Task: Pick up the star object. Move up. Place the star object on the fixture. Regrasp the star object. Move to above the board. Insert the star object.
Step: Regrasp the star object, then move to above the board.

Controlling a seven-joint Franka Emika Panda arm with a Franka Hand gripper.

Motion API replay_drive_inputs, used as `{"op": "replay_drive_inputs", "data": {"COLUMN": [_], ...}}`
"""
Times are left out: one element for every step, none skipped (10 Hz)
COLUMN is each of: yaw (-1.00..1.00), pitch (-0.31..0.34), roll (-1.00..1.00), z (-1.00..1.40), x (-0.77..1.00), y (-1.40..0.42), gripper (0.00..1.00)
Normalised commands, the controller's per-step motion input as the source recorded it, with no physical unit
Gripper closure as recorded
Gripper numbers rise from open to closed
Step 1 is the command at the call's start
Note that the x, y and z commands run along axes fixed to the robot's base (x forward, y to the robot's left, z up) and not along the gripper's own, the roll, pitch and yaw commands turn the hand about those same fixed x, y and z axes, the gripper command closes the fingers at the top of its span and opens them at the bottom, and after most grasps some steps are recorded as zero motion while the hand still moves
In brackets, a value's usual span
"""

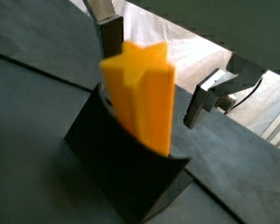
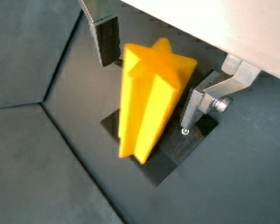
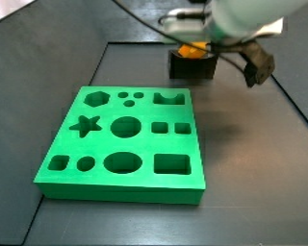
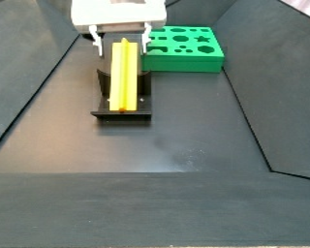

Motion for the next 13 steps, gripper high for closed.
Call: {"op": "replay_drive_inputs", "data": {"yaw": [0.00, 0.00, 0.12, 0.12, 0.10, 0.08, 0.06, 0.04, 0.03, 0.01, 0.00, 0.00, 0.00], "pitch": [0.020, 0.000, 0.028, 0.029, 0.025, 0.008, -0.005, -0.016, -0.008, -0.001, 0.011, 0.030, 0.038], "roll": [0.08, 0.00, -0.23, -0.22, -0.19, -0.15, -0.10, -0.06, -0.05, -0.04, -0.04, -0.04, -0.04], "z": [-0.20, 0.00, 1.00, 1.00, 1.00, 1.00, 1.00, 1.00, 1.00, 1.00, 1.00, 1.00, 1.00], "x": [0.09, 0.00, -0.04, -0.04, -0.04, -0.04, -0.04, -0.04, -0.04, -0.04, -0.04, -0.04, -0.04], "y": [0.00, 0.00, -0.27, -0.27, -0.26, -0.23, -0.23, -0.22, -0.21, -0.20, -0.19, -0.17, -0.16], "gripper": [0.00, 1.00, 1.00, 1.00, 1.00, 1.00, 1.00, 1.00, 1.00, 1.00, 1.00, 1.00, 1.00]}}
